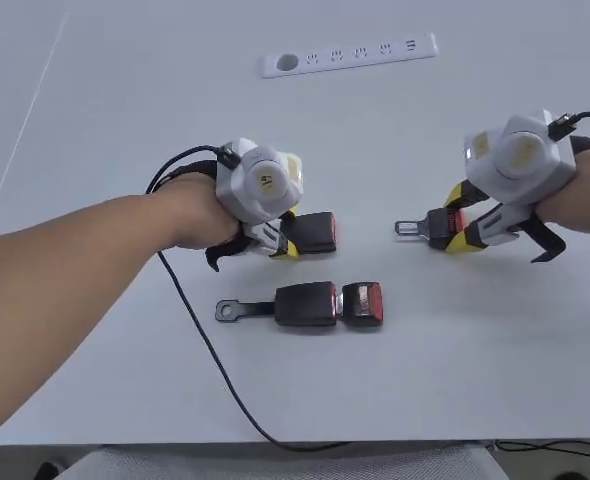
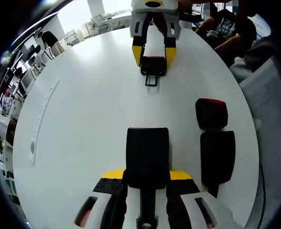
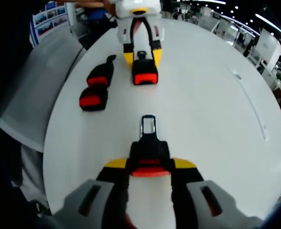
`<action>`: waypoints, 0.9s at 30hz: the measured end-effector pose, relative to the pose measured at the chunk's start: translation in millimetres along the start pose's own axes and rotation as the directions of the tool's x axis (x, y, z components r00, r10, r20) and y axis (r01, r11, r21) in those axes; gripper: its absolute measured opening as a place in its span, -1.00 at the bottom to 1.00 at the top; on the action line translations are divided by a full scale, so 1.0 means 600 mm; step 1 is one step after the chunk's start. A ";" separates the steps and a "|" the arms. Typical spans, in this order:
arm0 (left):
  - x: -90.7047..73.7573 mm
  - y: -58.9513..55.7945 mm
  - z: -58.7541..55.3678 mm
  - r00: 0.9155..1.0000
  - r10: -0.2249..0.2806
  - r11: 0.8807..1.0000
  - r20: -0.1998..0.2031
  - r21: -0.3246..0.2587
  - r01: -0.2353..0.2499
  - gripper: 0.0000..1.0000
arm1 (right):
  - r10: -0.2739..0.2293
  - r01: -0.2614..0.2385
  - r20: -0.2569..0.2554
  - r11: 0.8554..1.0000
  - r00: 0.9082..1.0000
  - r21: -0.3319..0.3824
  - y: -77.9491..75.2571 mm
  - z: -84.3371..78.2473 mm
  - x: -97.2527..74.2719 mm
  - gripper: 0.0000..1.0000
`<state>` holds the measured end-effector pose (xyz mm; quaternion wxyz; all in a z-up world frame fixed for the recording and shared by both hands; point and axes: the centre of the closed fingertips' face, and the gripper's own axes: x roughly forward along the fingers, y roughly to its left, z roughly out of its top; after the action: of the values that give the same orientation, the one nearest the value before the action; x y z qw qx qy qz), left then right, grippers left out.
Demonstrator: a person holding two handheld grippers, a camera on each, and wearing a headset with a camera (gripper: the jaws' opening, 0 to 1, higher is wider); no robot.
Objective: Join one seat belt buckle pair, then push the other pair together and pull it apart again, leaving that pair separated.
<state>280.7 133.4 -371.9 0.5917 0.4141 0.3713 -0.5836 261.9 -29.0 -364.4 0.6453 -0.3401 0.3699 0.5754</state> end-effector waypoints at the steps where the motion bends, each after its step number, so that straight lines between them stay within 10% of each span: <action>1: 0.000 0.000 0.000 1.000 -0.001 1.000 -0.002 0.002 0.001 -0.36 | 0.001 -0.001 0.004 1.000 1.000 -0.004 0.001 0.006 0.003 -0.31; 14: 0.000 -0.001 -0.002 1.000 -0.005 1.000 -0.013 0.007 0.005 -0.36 | 0.014 -0.013 0.011 0.998 1.000 -0.058 0.003 0.081 0.050 -0.32; 27: 0.001 0.001 -0.003 1.000 -0.012 1.000 -0.016 0.004 0.012 -0.36 | -0.005 0.005 -0.001 0.998 1.000 -0.056 0.000 0.100 0.057 -0.33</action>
<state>281.7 134.7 -372.7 0.5842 0.4177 0.3772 -0.5848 269.2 39.8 -364.5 0.6367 -0.3595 0.3532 0.5837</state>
